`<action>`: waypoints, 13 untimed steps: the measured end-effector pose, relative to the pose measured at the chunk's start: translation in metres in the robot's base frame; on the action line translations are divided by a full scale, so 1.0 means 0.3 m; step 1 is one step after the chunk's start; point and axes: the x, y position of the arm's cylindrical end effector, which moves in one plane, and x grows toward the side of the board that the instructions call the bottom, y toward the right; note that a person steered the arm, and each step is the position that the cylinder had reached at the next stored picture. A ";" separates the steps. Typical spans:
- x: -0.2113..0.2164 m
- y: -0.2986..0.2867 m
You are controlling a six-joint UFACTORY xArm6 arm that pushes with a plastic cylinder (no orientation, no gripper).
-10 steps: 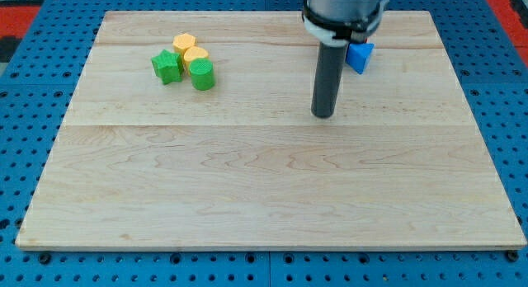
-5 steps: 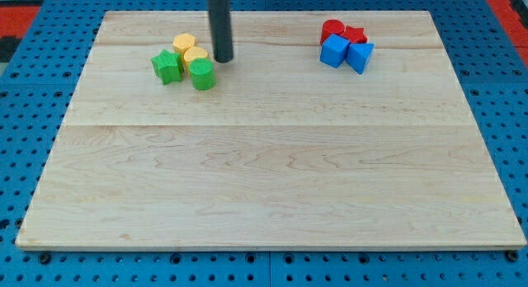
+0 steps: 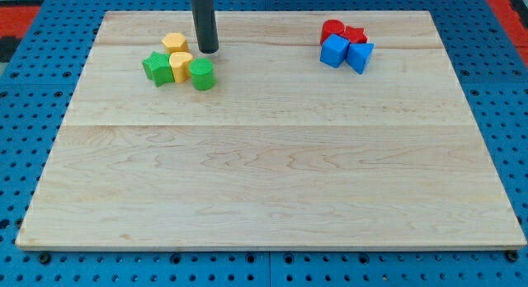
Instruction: Push the green blocks towards blue blocks
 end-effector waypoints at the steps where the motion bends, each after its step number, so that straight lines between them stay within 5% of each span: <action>1: -0.001 0.000; 5: -0.278 0.026; 7: -0.038 -0.080; 8: -0.038 -0.084; 9: -0.201 -0.137; 10: -0.096 -0.382; 11: 0.134 -0.369; 12: 0.181 -0.323; 13: 0.200 -0.018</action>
